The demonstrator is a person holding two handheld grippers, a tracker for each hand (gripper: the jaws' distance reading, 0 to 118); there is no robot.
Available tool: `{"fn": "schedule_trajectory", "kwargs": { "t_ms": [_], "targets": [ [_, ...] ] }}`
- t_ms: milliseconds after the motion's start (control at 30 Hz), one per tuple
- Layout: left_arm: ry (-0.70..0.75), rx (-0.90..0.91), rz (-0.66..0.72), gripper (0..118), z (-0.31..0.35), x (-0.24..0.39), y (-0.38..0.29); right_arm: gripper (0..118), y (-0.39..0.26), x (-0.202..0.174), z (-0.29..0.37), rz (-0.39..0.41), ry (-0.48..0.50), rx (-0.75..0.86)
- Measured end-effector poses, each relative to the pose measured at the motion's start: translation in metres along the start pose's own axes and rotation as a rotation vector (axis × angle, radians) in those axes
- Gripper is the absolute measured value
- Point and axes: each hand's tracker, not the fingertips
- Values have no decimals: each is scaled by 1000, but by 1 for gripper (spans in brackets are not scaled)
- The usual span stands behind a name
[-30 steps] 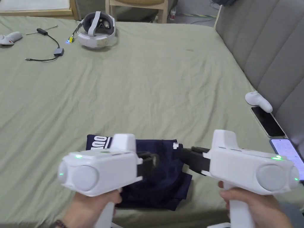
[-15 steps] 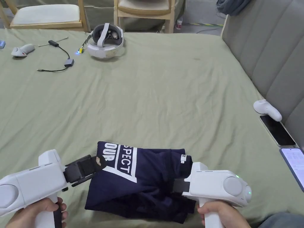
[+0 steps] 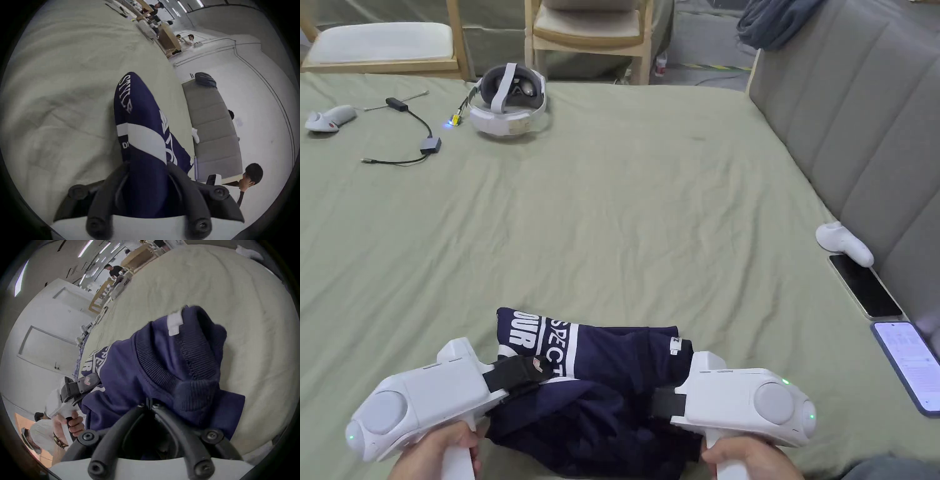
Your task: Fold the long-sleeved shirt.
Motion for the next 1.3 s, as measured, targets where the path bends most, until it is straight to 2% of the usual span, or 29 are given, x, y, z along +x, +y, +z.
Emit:
{"fn": "schedule_trajectory", "kwargs": {
  "t_ms": [100,233,367,467,600,633,733,800,900,933,967,1033,1067,1167,1233,1300],
  "targets": [
    [27,28,-87,23,21,4,4,0,7,-27,9,49,9,49],
    [-30,81,-99,23,63,6,19,0,23,-83,11,153,19,160],
    [10,118,-203,23,120,-17,57,0,34,-165,-4,342,57,272],
    [102,180,-206,23,174,-44,89,0,32,-230,-26,448,90,322],
    [217,239,-240,23,255,-83,133,0,13,-322,-81,715,114,394],
    [245,253,-239,23,271,-92,144,0,6,-344,-98,760,122,403],
    [347,289,-259,23,310,-119,174,0,-16,-396,-139,837,180,377],
    [402,335,-220,23,330,-131,187,0,-33,-424,-161,879,201,360],
    [449,399,-199,24,354,-152,197,0,-53,-453,-193,900,246,324],
    [446,380,-204,27,358,-162,202,0,-61,-461,-205,918,232,311],
    [464,386,-168,47,359,-166,201,0,-66,-466,-216,929,227,299],
    [556,456,-180,97,363,-171,198,0,-73,-469,-228,947,226,264],
    [576,486,-192,111,360,-155,188,0,-75,-468,-230,942,217,252],
    [576,626,-235,109,369,-144,179,0,-76,-462,-224,936,216,236],
    [571,596,-222,108,380,-141,186,0,-71,-459,-214,948,229,243],
    [565,640,-276,106,382,-121,179,0,-62,-457,-205,955,233,275]
  ]
}}
